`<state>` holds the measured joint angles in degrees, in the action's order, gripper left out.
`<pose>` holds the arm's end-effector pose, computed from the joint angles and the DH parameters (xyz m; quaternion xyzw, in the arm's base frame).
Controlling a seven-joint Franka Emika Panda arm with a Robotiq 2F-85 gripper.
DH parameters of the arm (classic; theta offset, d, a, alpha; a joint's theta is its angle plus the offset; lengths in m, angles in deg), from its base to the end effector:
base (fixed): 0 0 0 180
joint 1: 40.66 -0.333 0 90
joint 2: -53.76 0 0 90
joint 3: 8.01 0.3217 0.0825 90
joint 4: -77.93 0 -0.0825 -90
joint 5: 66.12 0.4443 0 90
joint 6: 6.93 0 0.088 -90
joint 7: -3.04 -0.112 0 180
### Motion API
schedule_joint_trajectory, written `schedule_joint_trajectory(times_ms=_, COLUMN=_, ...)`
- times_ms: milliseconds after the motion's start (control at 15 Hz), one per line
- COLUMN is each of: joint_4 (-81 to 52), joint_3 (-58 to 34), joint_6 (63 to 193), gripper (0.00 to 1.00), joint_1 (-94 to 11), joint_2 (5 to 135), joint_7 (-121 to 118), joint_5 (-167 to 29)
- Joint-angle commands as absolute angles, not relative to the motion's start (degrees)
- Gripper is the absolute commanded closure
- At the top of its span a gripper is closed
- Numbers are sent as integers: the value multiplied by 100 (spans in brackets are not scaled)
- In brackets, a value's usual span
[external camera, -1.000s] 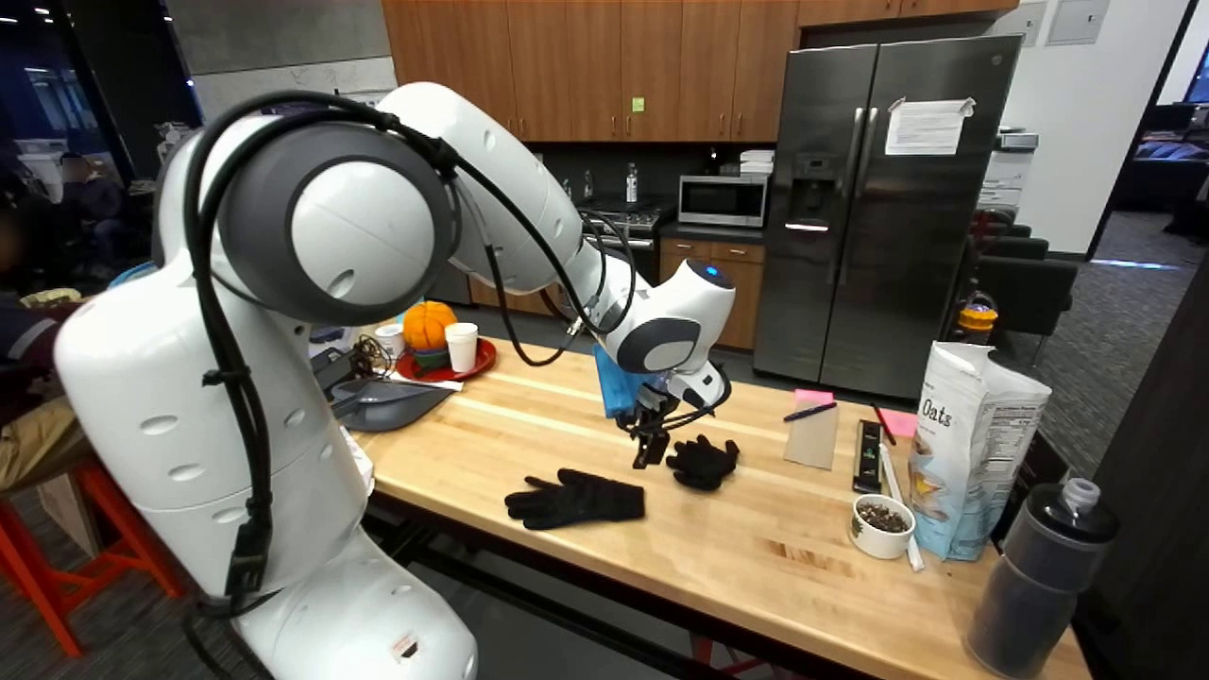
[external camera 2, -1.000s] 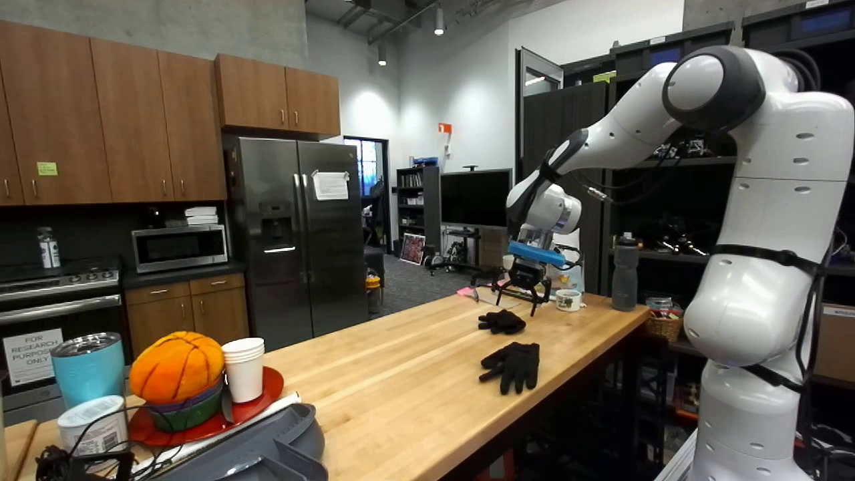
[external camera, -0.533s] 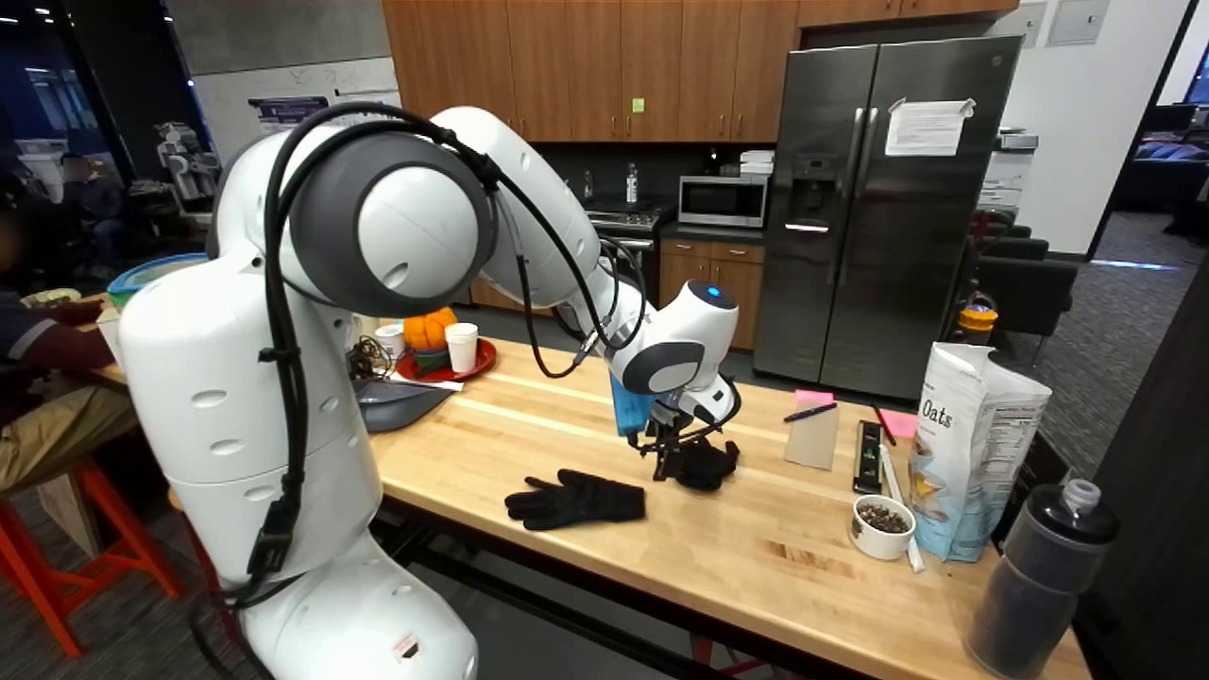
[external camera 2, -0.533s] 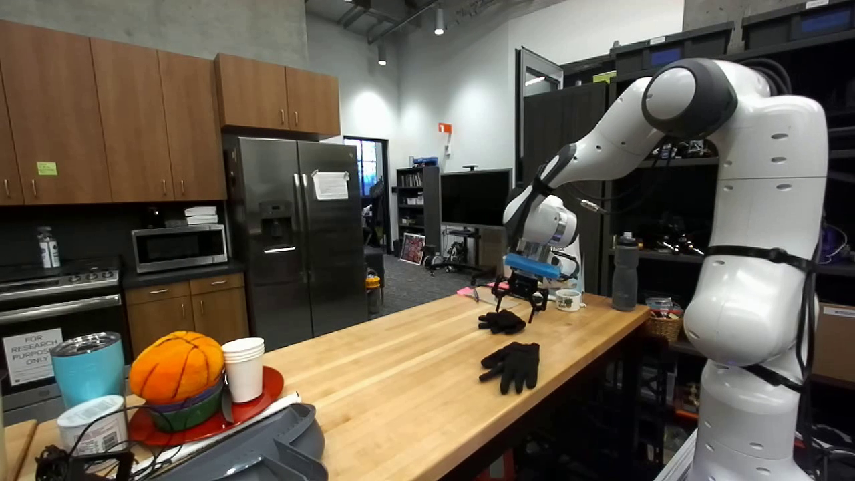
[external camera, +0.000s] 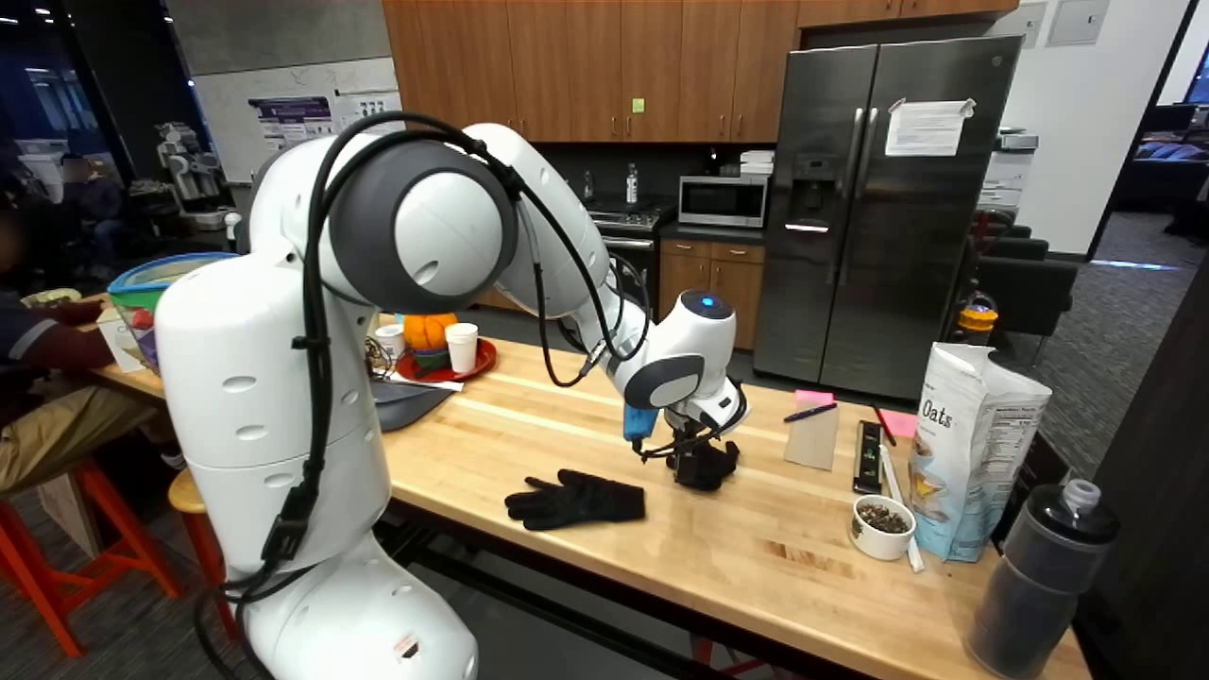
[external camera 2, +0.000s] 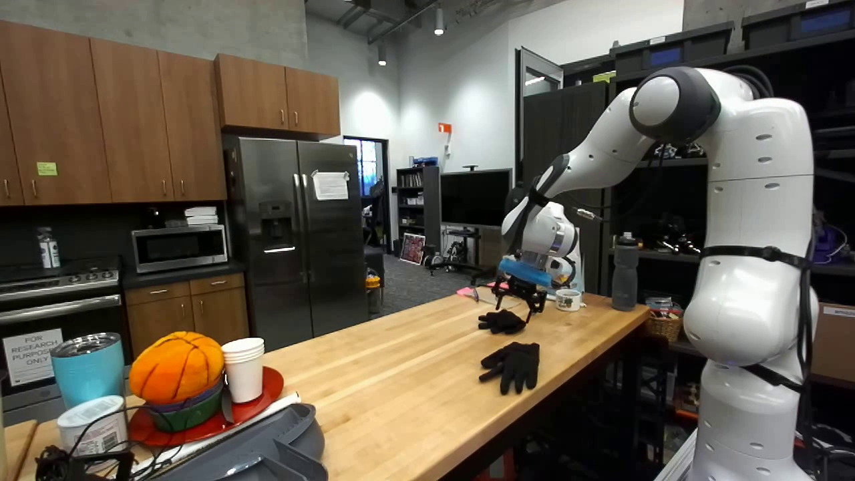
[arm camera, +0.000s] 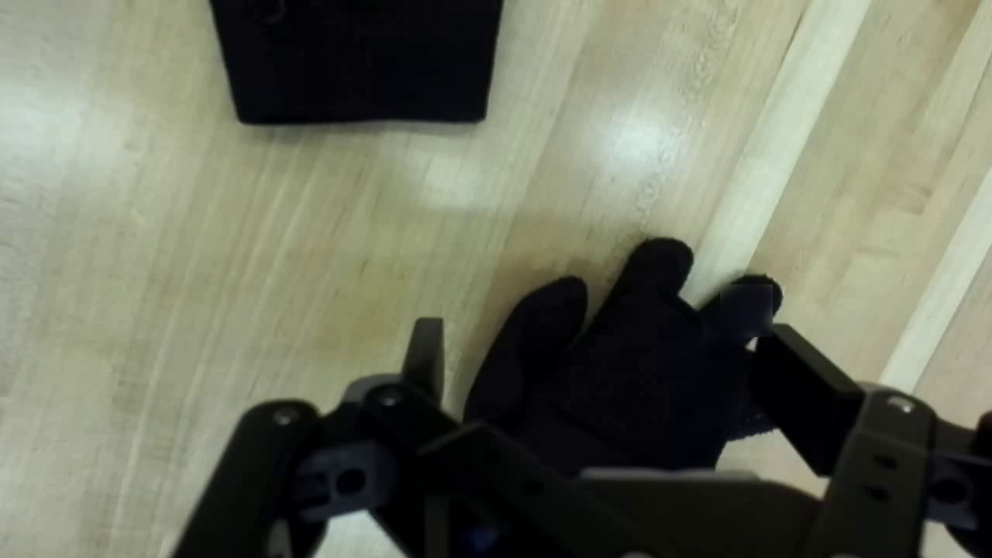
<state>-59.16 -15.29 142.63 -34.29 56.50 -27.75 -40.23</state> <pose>0.5340 -0.1386 0.2676 -0.8303 0.5363 -0.0636 0.1376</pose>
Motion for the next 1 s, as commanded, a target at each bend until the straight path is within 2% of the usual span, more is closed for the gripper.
schedule_joint_trajectory(times_ms=0, joint_4=-5900, joint_3=-1559, joint_6=14726, gripper=0, joint_1=-3426, joint_2=5826, joint_7=-3192, joint_5=-4150)
schedule_joint_trajectory(times_ms=467, joint_4=-5892, joint_3=-1664, joint_6=15433, gripper=0, joint_1=-3479, joint_2=5968, joint_7=-3697, joint_5=-4653)
schedule_joint_trajectory(times_ms=933, joint_4=-5626, joint_3=-1751, joint_6=15390, gripper=0, joint_1=-3532, joint_2=5994, joint_7=-4360, joint_5=-5508)
